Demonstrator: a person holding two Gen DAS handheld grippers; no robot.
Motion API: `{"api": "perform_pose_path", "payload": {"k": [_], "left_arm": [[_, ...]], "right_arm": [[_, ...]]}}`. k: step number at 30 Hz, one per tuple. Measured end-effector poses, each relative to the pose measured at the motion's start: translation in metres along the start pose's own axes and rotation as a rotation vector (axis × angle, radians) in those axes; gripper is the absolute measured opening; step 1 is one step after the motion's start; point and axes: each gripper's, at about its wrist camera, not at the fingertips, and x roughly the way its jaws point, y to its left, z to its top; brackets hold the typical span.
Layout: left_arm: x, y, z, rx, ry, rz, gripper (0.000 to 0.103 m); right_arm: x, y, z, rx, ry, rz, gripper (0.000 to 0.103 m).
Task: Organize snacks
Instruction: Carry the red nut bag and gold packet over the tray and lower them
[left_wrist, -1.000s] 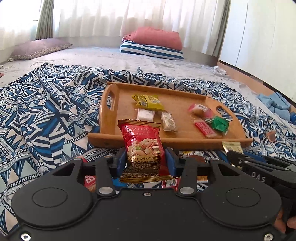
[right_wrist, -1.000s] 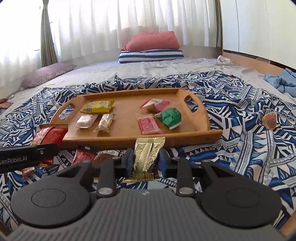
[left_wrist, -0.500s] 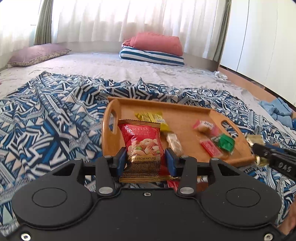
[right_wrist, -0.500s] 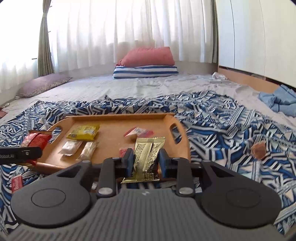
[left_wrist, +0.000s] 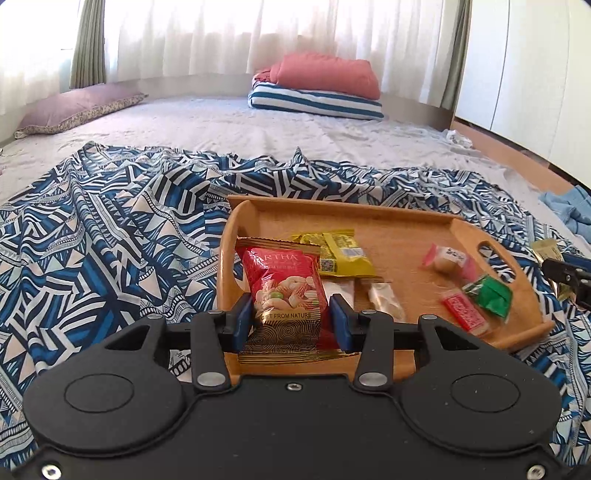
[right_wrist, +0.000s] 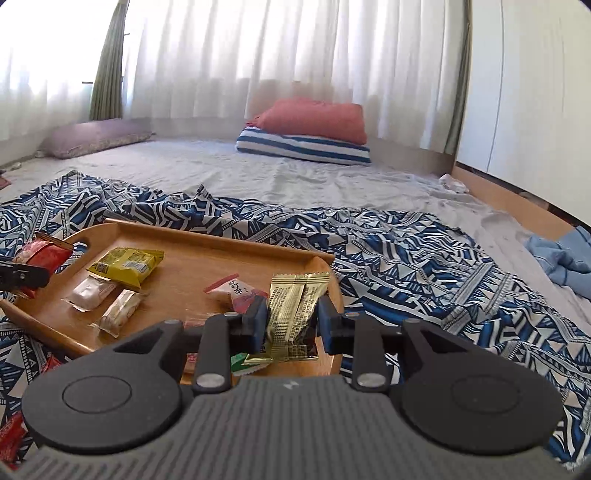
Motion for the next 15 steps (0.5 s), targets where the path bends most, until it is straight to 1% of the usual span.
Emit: {"api": "perform_pose_path", "payload": {"k": [4, 9, 15], "left_arm": [[0.011, 0.0, 0.002, 0.003, 0.01, 0.005, 0.042], [0.02, -0.002, 0.001, 0.021, 0.024, 0.011, 0.042], [0.028, -0.004, 0.0, 0.033, 0.044, 0.01, 0.042]], "right_arm": [[0.019, -0.004, 0.003, -0.007, 0.037, 0.017, 0.034], [0.033, -0.002, -0.001, -0.043, 0.062, 0.008, 0.034], [0.046, -0.002, -0.007, -0.039, 0.092, 0.003, 0.034]]}}
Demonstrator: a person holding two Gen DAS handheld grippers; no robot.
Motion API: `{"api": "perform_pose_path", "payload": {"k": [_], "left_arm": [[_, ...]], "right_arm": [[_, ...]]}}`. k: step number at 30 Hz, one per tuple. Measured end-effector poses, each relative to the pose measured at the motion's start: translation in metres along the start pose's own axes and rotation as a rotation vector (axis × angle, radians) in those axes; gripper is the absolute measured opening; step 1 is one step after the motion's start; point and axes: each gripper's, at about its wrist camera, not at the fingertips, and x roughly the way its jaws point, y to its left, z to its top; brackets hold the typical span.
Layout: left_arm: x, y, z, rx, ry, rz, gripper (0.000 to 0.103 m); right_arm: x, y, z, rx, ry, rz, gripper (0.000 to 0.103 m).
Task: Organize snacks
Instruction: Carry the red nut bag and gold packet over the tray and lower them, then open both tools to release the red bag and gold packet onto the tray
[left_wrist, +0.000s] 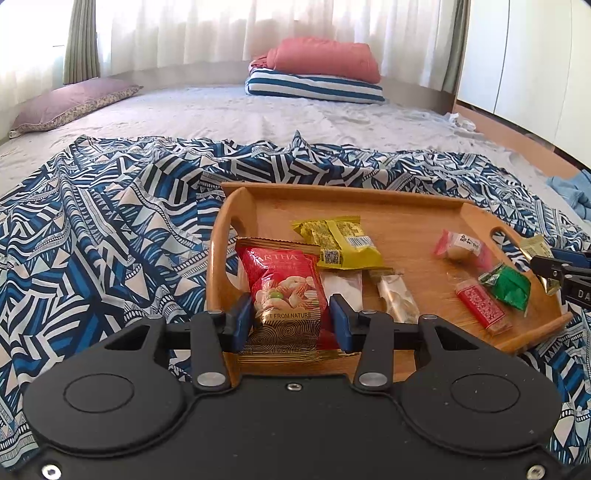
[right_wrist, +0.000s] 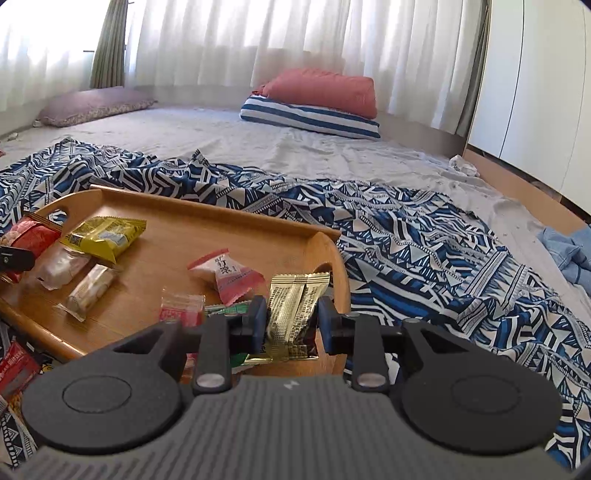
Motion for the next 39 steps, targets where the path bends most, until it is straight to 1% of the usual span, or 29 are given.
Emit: {"api": "perform_pose_path", "payload": {"k": [4, 11, 16, 19, 23, 27, 32, 34, 39], "left_arm": [[0.005, -0.002, 0.0, 0.001, 0.012, -0.005, 0.042], [0.01, -0.003, 0.001, 0.0, 0.023, -0.031, 0.042], [0.011, -0.004, 0.001, -0.025, 0.028, -0.069, 0.042], [0.013, -0.004, 0.001, -0.045, 0.03, -0.076, 0.043], [0.014, -0.006, 0.0, -0.041, 0.03, -0.08, 0.043], [0.013, -0.01, -0.001, -0.038, 0.037, -0.1, 0.043], [0.012, -0.014, -0.002, -0.034, 0.038, -0.104, 0.043], [0.012, -0.013, -0.001, -0.041, 0.041, -0.109, 0.043], [0.012, -0.012, -0.001, -0.047, 0.044, -0.112, 0.043]], "right_arm": [[0.008, 0.0, -0.004, 0.009, 0.019, 0.003, 0.034], [0.012, 0.0, -0.003, 0.029, 0.028, 0.042, 0.035], [0.014, -0.003, -0.001, 0.09, 0.041, 0.098, 0.035], [0.015, -0.002, -0.001, 0.12, 0.045, 0.117, 0.035], [0.017, 0.0, -0.002, 0.136, 0.046, 0.131, 0.036], [0.017, 0.003, -0.001, 0.155, 0.05, 0.153, 0.036], [0.018, 0.003, 0.0, 0.162, 0.052, 0.144, 0.037], [0.019, 0.001, 0.001, 0.168, 0.063, 0.112, 0.037], [0.023, -0.009, -0.002, 0.223, 0.093, 0.103, 0.036]]}}
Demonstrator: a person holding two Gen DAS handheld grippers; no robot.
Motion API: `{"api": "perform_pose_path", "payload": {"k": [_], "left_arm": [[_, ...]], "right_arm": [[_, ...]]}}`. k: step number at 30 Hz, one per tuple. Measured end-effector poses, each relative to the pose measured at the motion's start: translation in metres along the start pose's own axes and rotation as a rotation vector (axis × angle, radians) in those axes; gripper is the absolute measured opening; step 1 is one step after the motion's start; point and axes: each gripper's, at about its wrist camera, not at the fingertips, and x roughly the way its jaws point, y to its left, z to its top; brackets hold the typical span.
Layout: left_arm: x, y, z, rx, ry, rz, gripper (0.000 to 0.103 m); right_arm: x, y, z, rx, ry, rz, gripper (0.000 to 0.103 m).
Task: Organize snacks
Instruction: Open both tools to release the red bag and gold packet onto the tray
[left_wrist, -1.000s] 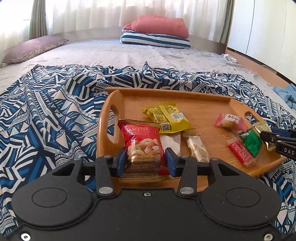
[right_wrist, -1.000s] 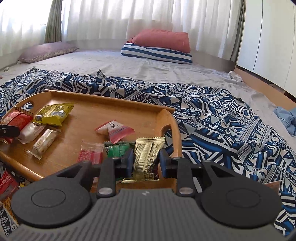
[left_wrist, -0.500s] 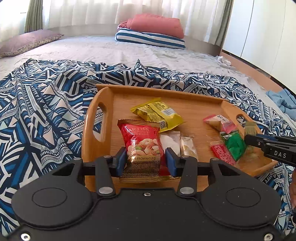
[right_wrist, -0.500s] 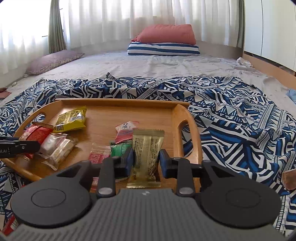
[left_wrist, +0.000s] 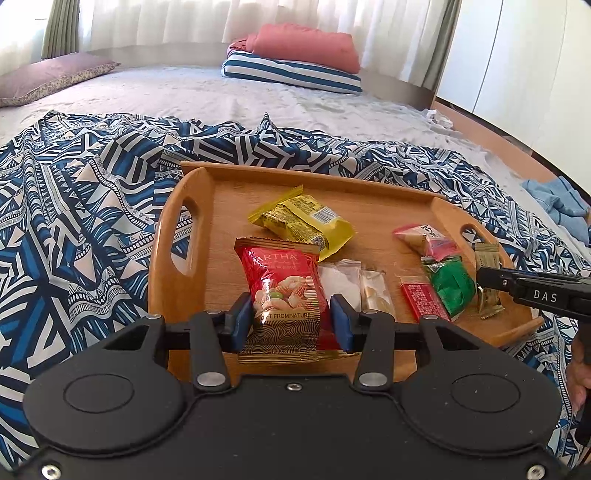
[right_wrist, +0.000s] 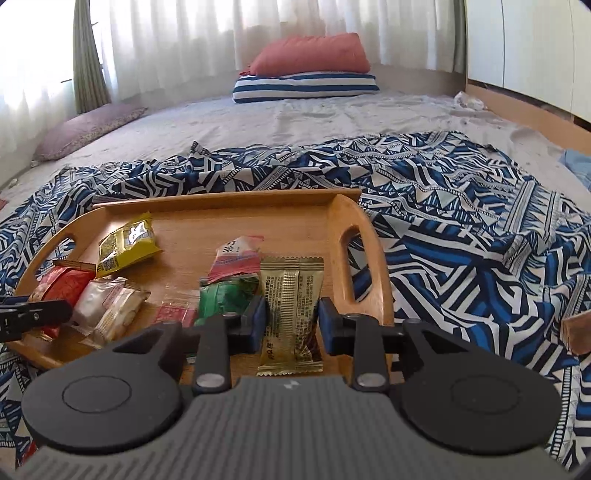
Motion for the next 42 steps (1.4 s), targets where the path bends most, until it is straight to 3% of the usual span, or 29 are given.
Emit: {"api": "perform_pose_path", "payload": {"k": [6, 19, 20, 22, 33, 36, 42], "left_arm": [[0.001, 0.0, -0.001, -0.004, -0.001, 0.014, 0.043], [-0.005, -0.003, -0.001, 0.019, -0.027, 0.038, 0.063], [-0.005, -0.004, -0.001, 0.021, -0.026, 0.039, 0.064], [-0.007, -0.005, -0.002, 0.025, -0.028, 0.041, 0.069], [-0.026, -0.009, -0.005, 0.037, -0.041, 0.042, 0.084], [-0.037, -0.007, -0.008, 0.027, -0.046, 0.034, 0.087], [-0.067, -0.003, -0.023, 0.025, -0.073, 0.027, 0.092]], "right_arm": [[0.005, -0.001, 0.0, 0.027, 0.034, 0.03, 0.037], [0.012, 0.002, -0.003, 0.029, 0.053, 0.025, 0.039], [0.012, 0.002, -0.003, 0.027, 0.054, 0.025, 0.041], [0.012, 0.004, -0.004, 0.023, 0.052, 0.023, 0.054], [-0.004, 0.004, -0.007, 0.022, 0.031, 0.0, 0.075], [-0.014, 0.007, -0.009, -0.001, 0.007, -0.007, 0.084], [-0.042, 0.017, -0.019, -0.049, -0.038, -0.005, 0.091]]}}
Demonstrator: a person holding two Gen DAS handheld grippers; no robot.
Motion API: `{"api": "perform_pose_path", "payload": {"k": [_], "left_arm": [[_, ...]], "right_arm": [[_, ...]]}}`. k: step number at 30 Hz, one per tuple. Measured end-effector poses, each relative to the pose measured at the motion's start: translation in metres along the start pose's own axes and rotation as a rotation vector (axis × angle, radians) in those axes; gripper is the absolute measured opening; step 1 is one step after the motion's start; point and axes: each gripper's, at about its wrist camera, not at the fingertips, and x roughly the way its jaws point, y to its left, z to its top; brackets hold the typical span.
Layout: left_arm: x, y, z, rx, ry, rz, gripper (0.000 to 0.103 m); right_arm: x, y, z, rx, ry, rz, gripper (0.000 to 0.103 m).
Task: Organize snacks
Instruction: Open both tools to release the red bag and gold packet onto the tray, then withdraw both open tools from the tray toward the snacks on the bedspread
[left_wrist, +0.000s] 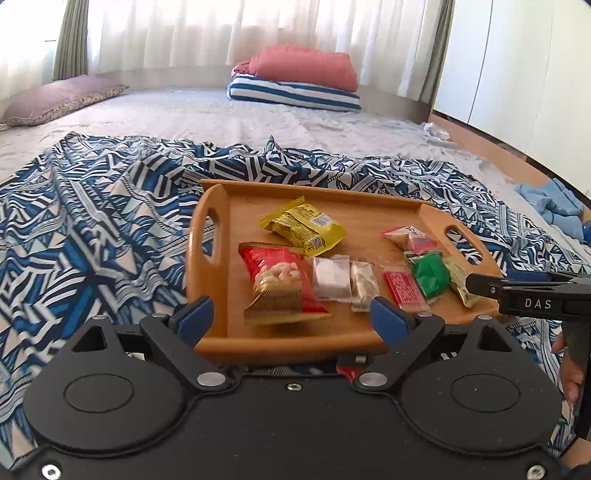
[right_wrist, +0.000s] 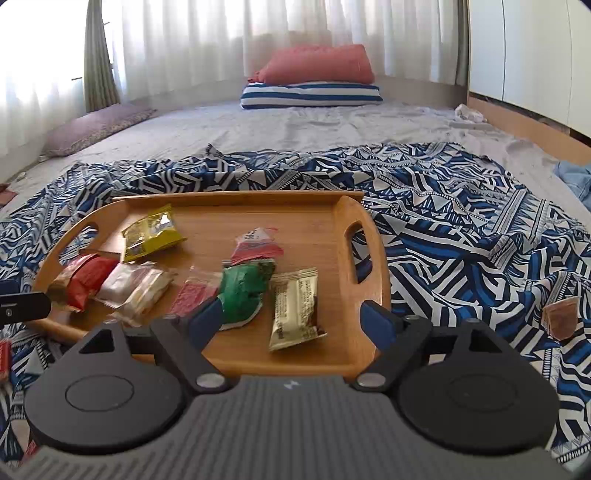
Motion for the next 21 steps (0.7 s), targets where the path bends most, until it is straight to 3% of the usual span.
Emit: {"api": "perform_pose_path", "payload": {"k": [7, 14, 21], "left_arm": [[-0.035, 0.008, -0.02, -0.016, -0.033, 0.017, 0.096], [-0.065, 0.023, -0.049, -0.009, -0.06, 0.02, 0.099], [-0.066, 0.042, -0.066, -0.032, -0.029, 0.059, 0.1]], "right_arm": [[-0.036, 0.023, -0.021, -0.073, -0.06, 0.056, 0.103], [-0.072, 0.05, -0.048, -0.167, -0.125, 0.145, 0.103], [-0.089, 0.07, -0.079, -0.195, -0.113, 0.185, 0.103]]}}
